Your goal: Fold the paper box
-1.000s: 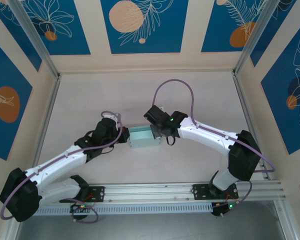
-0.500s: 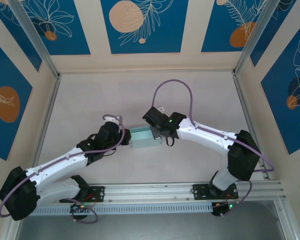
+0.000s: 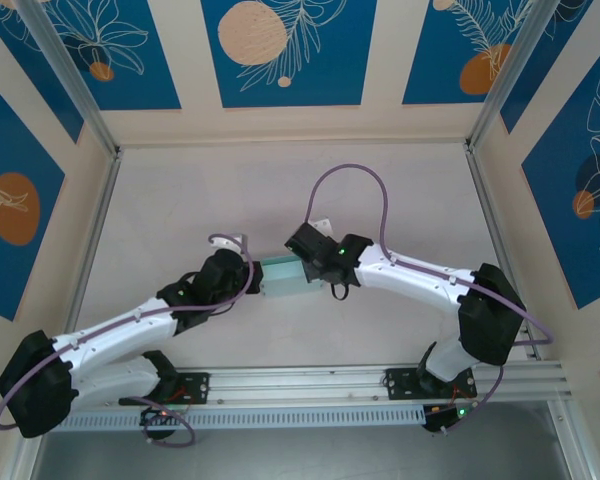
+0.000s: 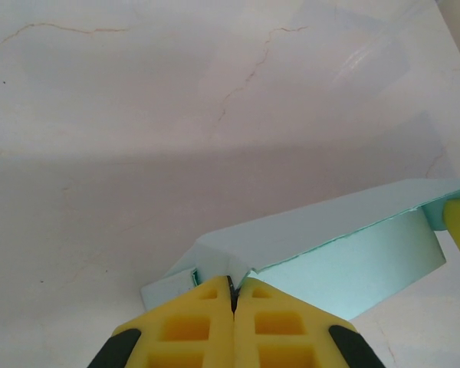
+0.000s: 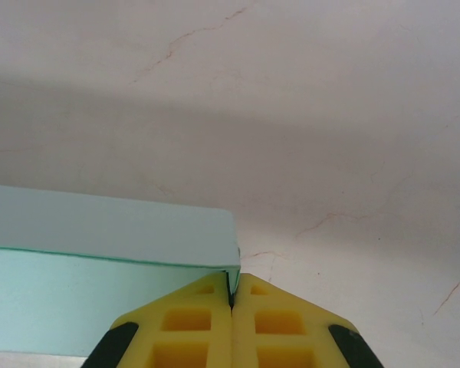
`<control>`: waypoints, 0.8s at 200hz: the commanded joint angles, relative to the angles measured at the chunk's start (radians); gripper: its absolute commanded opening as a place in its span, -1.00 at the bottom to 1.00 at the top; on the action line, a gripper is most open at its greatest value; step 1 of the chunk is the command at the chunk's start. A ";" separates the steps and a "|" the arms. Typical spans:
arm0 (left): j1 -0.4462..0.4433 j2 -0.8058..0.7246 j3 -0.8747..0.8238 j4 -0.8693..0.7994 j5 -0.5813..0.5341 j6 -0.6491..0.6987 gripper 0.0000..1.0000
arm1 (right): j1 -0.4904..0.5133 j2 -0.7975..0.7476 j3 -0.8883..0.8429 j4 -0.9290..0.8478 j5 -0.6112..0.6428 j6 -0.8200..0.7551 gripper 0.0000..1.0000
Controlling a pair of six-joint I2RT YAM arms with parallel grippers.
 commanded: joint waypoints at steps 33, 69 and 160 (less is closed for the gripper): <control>-0.049 0.034 -0.056 -0.062 -0.005 0.023 -1.00 | 0.063 -0.029 -0.097 0.058 -0.012 0.039 -1.00; -0.065 0.016 -0.100 -0.009 -0.025 0.036 -1.00 | 0.118 -0.051 -0.162 0.127 0.074 0.049 -1.00; -0.121 0.050 -0.194 0.224 -0.122 0.175 -1.00 | 0.131 -0.063 -0.296 0.355 0.151 0.009 -1.00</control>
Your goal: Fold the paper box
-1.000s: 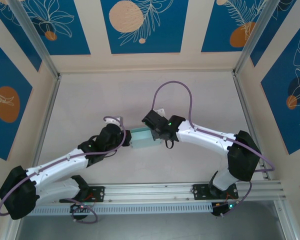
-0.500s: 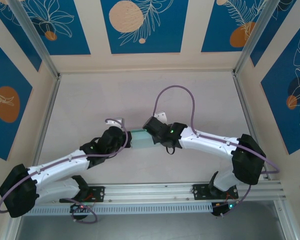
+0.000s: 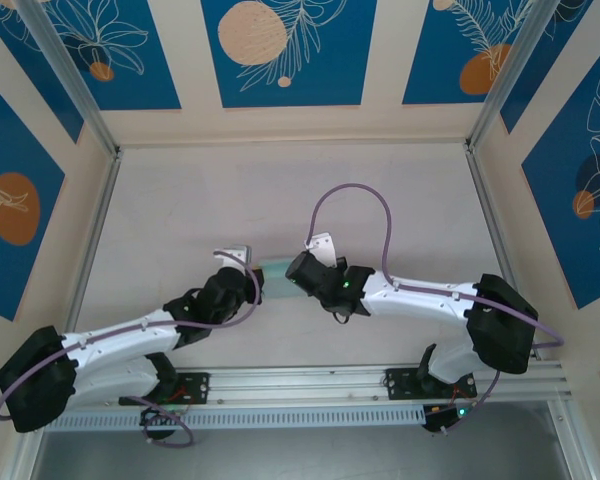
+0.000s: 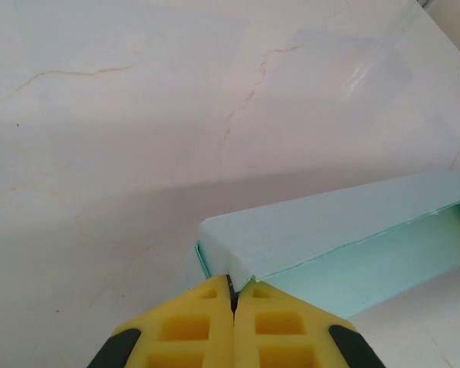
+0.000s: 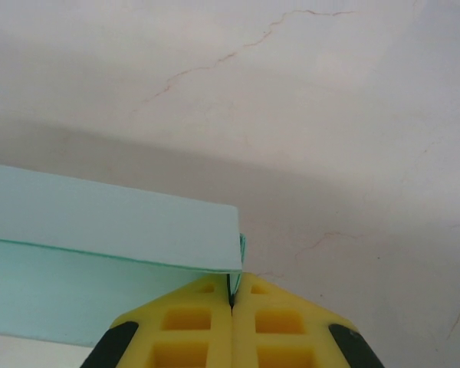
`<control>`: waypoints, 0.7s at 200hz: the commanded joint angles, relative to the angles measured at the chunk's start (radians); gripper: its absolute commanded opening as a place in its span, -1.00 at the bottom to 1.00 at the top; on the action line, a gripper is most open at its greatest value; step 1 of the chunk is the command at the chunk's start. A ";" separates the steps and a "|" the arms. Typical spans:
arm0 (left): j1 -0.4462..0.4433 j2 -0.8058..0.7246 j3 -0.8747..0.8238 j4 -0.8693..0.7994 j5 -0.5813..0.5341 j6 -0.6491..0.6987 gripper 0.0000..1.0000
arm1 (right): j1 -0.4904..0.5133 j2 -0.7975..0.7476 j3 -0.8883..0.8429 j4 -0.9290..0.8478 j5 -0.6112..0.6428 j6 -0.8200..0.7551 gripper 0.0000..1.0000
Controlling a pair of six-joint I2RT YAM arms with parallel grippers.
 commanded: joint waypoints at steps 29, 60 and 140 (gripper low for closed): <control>-0.028 0.086 -0.067 0.051 0.020 0.073 -1.00 | -0.006 0.024 -0.087 0.151 -0.089 -0.033 -1.00; -0.041 0.075 -0.066 0.030 -0.021 0.087 -1.00 | 0.017 0.019 -0.079 0.111 -0.079 -0.002 -0.76; -0.053 0.091 -0.033 -0.015 -0.090 0.085 -1.00 | 0.111 -0.010 -0.002 -0.048 -0.044 0.021 0.10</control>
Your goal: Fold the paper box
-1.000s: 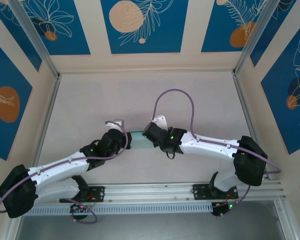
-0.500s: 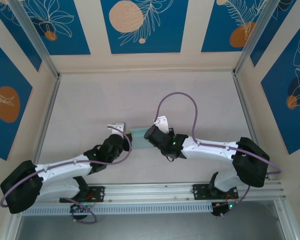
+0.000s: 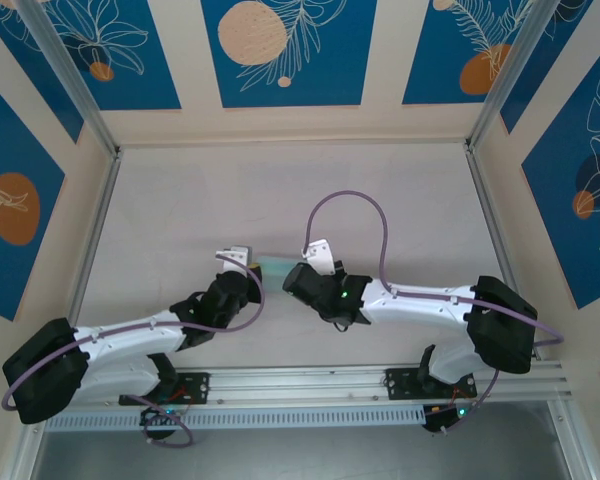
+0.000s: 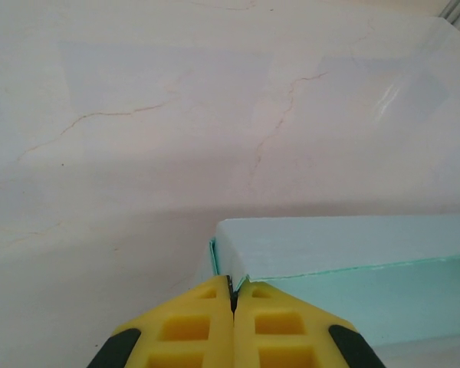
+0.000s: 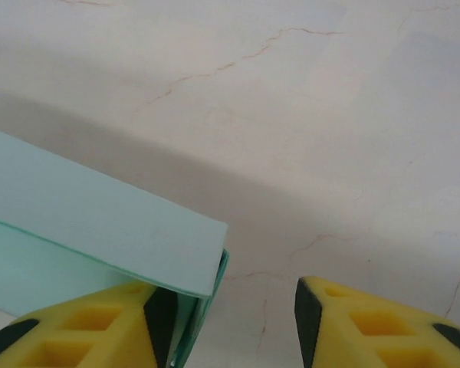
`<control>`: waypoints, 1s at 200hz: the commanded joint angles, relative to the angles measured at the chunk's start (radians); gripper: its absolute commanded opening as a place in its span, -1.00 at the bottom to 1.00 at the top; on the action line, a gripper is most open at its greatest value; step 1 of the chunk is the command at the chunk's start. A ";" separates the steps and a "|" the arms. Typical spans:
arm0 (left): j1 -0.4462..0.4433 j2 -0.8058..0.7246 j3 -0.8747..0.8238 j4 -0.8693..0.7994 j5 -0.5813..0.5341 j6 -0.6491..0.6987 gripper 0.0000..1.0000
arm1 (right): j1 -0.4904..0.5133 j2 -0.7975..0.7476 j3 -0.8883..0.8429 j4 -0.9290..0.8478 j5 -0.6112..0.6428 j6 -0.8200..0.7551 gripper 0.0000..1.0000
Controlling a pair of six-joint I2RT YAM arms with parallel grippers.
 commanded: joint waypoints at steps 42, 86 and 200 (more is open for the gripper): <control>-0.033 0.070 0.027 -0.139 0.042 -0.003 -1.00 | 0.084 -0.077 0.060 -0.086 -0.193 0.017 0.29; -0.050 0.104 0.036 -0.121 0.032 -0.011 -1.00 | 0.084 -0.180 0.084 -0.109 -0.250 0.130 0.46; -0.062 0.116 0.041 -0.119 0.000 -0.005 -1.00 | -0.384 -0.249 0.029 -0.041 -0.677 0.346 0.98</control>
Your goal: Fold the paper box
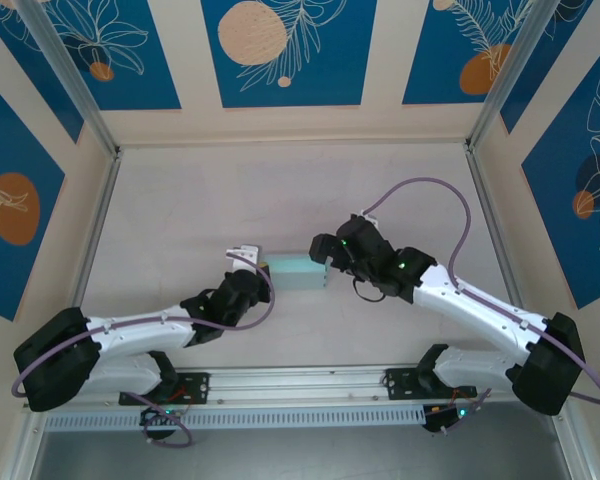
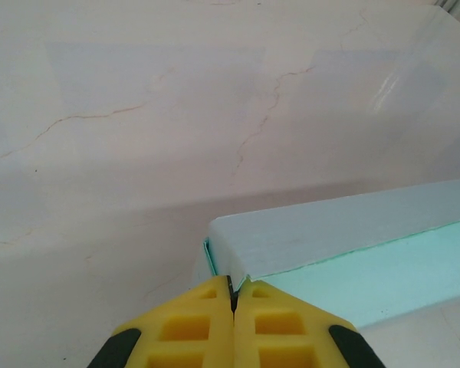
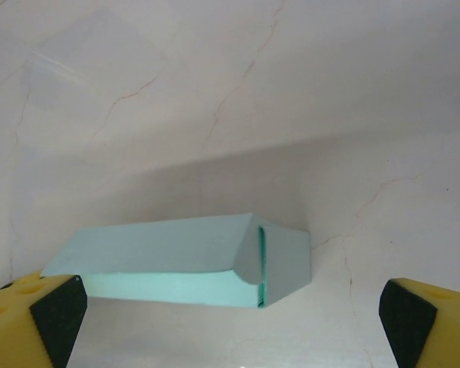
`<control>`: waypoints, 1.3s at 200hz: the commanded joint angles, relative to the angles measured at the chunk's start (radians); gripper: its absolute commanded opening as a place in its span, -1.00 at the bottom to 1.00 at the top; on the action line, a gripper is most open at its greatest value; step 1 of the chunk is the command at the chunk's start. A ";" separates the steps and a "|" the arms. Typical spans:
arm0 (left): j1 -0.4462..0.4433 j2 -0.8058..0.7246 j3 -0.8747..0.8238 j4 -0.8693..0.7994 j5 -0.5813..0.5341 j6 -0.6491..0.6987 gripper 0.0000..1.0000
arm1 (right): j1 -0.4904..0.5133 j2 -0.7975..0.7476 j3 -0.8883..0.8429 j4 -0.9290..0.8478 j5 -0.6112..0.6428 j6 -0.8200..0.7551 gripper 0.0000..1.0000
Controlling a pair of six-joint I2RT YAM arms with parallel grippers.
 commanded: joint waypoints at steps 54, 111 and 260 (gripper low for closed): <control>-0.025 0.043 -0.016 -0.115 0.019 -0.008 -1.00 | -0.081 0.102 -0.053 0.116 -0.192 0.055 1.00; -0.027 0.048 -0.012 -0.117 0.008 -0.011 -1.00 | -0.077 0.130 -0.121 0.168 -0.240 0.086 0.93; -0.029 -0.019 -0.020 -0.197 0.148 0.008 -0.16 | -0.071 0.203 -0.200 0.261 -0.214 0.100 0.44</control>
